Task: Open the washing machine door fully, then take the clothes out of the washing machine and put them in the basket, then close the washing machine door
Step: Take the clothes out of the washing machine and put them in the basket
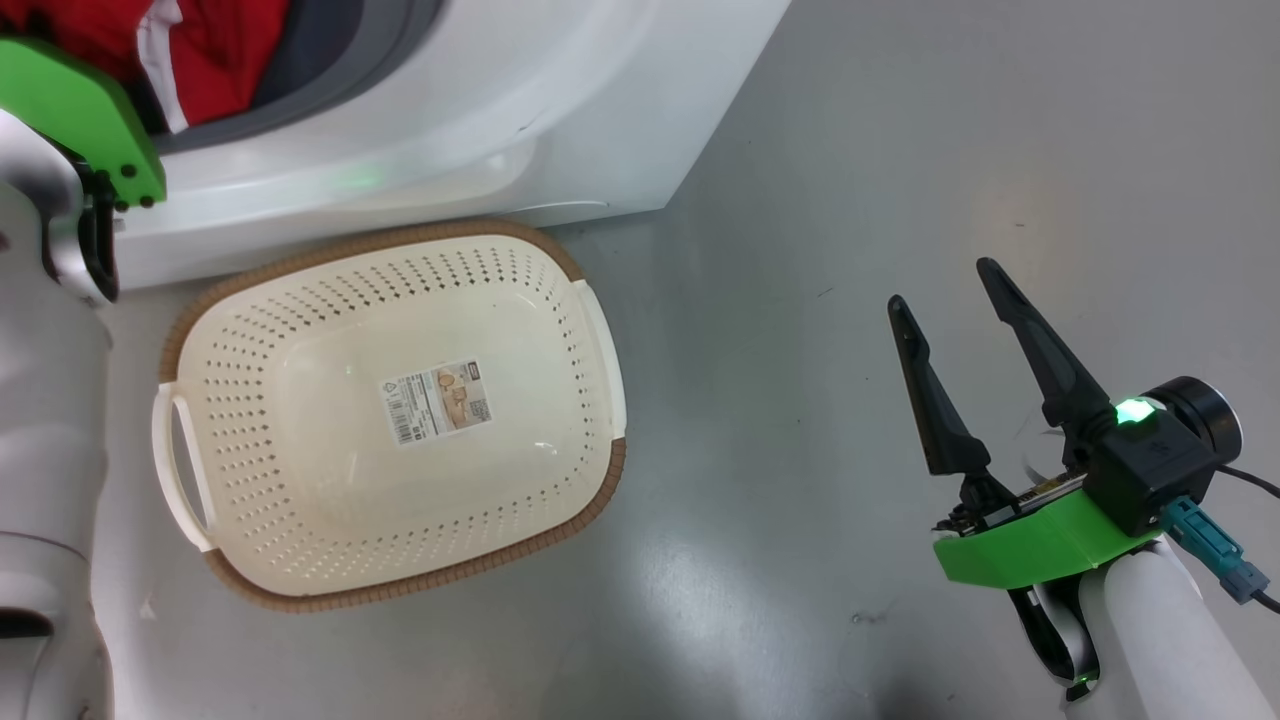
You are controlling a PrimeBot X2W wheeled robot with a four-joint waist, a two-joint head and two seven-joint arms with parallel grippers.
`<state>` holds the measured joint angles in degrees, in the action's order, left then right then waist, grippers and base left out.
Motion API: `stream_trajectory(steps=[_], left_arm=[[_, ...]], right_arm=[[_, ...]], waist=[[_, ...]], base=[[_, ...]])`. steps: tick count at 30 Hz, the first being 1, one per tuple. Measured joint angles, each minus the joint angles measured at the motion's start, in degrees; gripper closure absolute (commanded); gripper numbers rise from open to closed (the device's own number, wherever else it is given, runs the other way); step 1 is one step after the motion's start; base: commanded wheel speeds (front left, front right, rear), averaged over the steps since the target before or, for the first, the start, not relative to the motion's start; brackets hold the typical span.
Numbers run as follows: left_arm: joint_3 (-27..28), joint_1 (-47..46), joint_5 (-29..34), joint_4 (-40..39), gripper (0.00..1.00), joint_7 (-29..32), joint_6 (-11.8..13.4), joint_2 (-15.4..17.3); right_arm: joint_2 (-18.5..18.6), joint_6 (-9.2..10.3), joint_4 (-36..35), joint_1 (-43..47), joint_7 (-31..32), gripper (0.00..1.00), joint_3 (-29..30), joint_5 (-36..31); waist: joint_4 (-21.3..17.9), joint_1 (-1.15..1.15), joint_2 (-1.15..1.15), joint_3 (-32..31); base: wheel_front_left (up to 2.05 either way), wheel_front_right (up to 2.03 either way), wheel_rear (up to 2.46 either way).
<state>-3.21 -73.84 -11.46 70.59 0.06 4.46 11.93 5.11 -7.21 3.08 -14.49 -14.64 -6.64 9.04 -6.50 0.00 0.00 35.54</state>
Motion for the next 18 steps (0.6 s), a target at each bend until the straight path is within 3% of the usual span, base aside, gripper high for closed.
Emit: stream_trajectory(steps=[9,11,18], left_arm=[[-0.2,0.0,-0.7,-1.5,1.00,-8.9,-2.2,-0.1],[0.0,0.2,-1.6,-2.2,1.00,-11.6,-3.8,-0.2],[1.3,4.1,-3.5,-7.5,1.00,-14.3,-5.0,-0.3]], right_arm=[[-0.1,0.00,0.8,-0.1,0.0,0.00,0.0,0.1],[-0.2,0.00,1.1,-0.1,0.0,0.00,0.0,0.3],[-0.3,0.00,1.5,-0.1,0.0,0.00,-0.2,0.5]], waist=[[0.6,0.00,0.00,-1.0],[0.9,0.00,0.00,-1.7],[1.4,0.00,0.00,-3.9]], base=[[0.00,0.00,0.00],[0.00,0.00,0.00],[0.00,0.00,0.00]])
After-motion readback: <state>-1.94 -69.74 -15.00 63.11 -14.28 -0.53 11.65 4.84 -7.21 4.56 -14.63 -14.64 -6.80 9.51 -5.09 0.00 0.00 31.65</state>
